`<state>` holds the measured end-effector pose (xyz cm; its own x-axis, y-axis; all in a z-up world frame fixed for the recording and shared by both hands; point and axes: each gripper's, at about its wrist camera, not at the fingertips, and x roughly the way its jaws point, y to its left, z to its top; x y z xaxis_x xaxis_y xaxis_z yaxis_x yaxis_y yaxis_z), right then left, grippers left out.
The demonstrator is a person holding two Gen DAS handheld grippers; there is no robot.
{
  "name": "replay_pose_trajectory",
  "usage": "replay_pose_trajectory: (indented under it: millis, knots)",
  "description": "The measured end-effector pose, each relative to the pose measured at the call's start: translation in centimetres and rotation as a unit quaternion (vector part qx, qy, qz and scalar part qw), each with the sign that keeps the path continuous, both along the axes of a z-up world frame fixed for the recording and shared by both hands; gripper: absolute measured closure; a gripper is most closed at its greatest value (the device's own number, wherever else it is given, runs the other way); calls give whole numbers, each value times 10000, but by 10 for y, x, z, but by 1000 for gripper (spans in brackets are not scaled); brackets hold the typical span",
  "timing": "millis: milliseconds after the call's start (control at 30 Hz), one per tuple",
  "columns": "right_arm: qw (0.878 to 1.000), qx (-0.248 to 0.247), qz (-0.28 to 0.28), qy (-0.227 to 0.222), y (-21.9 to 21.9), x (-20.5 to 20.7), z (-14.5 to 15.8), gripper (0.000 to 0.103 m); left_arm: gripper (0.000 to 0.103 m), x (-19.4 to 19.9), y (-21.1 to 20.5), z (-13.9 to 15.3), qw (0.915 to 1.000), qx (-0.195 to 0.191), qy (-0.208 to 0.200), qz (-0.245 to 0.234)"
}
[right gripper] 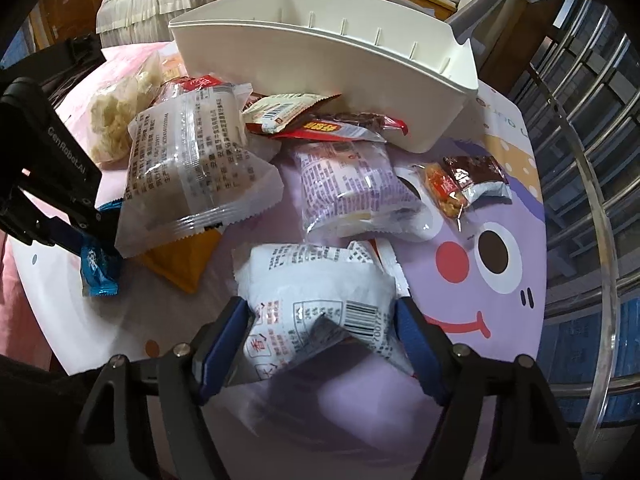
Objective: Organize snacks
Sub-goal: 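Carry the blue candy and white bag into the white tray and release both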
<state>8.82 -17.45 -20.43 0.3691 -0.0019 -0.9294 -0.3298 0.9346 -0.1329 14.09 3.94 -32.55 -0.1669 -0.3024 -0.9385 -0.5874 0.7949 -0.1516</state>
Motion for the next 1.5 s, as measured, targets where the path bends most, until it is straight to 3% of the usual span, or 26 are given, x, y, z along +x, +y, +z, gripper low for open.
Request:
replay_pose_trajectory:
  millis: [267,567,700,1100,1367,1500]
  knots:
    - [9996,159,-174,125,-6,-1,5,33,75,-29,-4,35,9998,97,-169,-74]
    - [9988,460,-121,60,-3,-4,28,34,75,-39,3,100,9979,143,-563,-294]
    - [9979,648,-42,-6,-1,-7,44,34,75,-35,1,139,9941,146,-945,-512]
    - [9933,996,-38,-592,11,12,100,34,75,17,11,232,9698,348,-1775,-1635]
    - [9866,1249,-196,-1032,19,50,135,34,75,66,-2,266,9445,502,-2271,-2321]
    - [9831,1249,-314,-1301,19,71,147,34,75,88,-10,279,9276,660,-2523,-2675]
